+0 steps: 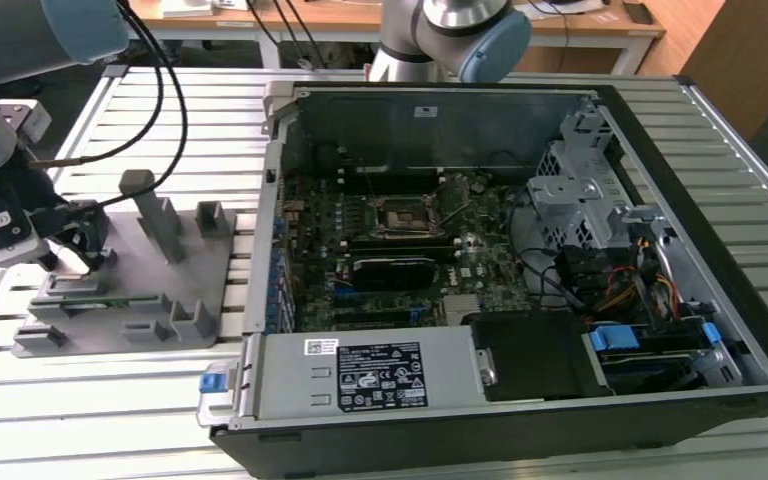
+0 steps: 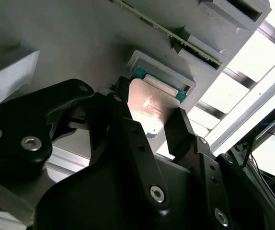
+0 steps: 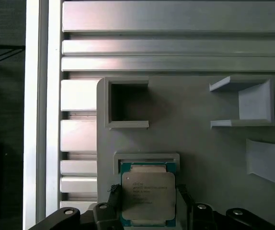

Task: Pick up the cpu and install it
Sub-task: 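Pick up the cpu and move it towards the insertion slot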

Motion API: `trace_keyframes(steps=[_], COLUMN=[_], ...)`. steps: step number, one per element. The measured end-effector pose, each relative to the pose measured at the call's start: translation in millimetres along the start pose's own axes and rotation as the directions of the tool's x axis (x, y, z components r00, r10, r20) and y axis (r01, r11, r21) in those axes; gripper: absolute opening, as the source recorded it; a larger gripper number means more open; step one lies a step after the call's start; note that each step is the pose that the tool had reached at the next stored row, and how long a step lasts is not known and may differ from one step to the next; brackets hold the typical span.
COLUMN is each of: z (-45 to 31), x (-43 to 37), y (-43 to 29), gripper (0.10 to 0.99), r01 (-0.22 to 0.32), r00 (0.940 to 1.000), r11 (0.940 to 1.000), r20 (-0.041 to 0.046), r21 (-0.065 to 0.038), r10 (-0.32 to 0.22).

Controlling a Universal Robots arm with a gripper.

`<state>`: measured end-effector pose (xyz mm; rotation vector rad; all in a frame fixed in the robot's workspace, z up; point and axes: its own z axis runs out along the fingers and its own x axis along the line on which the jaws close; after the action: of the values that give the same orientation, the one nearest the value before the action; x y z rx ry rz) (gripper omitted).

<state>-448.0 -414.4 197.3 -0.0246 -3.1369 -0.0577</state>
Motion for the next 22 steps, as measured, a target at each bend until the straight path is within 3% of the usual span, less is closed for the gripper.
trace_keyframes(steps=[22], z=[-20.4], x=[0.1], y=[0.8], gripper=[0.541], r01=[0.000], r00=[1.0000], r11=[1.0000], r20=[0.0001], r21=[-0.002], r10=[0.000])
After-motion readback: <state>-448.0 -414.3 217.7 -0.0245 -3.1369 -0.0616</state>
